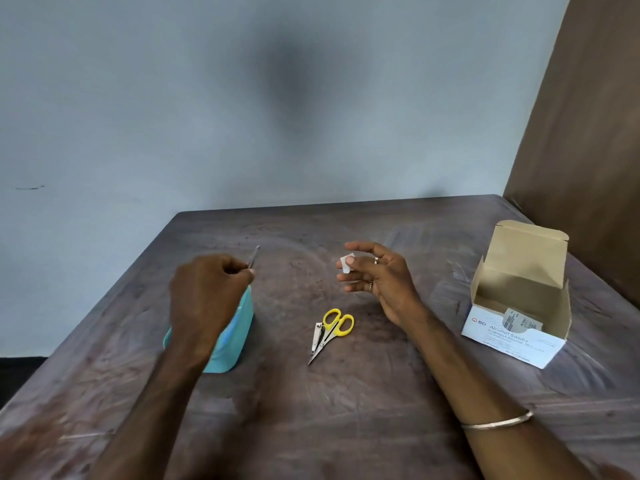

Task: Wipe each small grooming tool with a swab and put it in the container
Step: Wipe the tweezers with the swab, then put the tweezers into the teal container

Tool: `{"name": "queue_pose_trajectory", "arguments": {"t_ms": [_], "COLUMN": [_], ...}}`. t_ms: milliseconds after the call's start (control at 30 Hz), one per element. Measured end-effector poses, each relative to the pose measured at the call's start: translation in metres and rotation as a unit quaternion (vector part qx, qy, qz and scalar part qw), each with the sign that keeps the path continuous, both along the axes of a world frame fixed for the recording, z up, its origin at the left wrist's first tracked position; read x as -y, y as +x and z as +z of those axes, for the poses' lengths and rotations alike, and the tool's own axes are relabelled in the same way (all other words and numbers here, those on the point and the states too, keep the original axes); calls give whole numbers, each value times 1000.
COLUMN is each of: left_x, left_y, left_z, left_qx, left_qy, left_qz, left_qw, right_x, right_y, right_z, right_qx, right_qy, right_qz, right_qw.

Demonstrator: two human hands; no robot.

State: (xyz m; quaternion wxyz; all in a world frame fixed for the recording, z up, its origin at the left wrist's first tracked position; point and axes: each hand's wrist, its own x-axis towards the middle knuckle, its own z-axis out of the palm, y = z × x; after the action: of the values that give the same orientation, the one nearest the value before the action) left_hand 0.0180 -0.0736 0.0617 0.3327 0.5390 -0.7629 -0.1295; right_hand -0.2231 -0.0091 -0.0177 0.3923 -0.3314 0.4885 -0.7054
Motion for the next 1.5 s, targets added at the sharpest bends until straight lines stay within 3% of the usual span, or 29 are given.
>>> {"name": "queue_pose_trajectory", "arguments": {"t_ms": [267,567,867,1000,1100,1300,1500], "left_x": [28,25,29,25,12,-17,-30], "left_y": [37,18,16,12,-1,-39,-61], "left_z": [-11,-23,-19,-16,-11,-16,-39], "left_qx": [206,305,250,233,214,218,208], "left_qy": [123,149,165,3,-39,101,179], "left_qz": [48,24,22,34,0,-98,-134], "left_qw": [970,940,954,972,976,966,952], "right_x": [-2,-2,-1,1,0,0,2], "right_y": [5,1,1,0,-1,-2,-2], "right_z": [1,-1,-4,-4,-3,-4,-6], "right_qx": [-13,-24,-58,-64,-62,-70,-72], "right_qy": [32,50,50,55,50,50,49], "right_qz": [10,4,0,-37,-52,-58,-54], "right_qw": [999,998,997,996,996,995,995]}}
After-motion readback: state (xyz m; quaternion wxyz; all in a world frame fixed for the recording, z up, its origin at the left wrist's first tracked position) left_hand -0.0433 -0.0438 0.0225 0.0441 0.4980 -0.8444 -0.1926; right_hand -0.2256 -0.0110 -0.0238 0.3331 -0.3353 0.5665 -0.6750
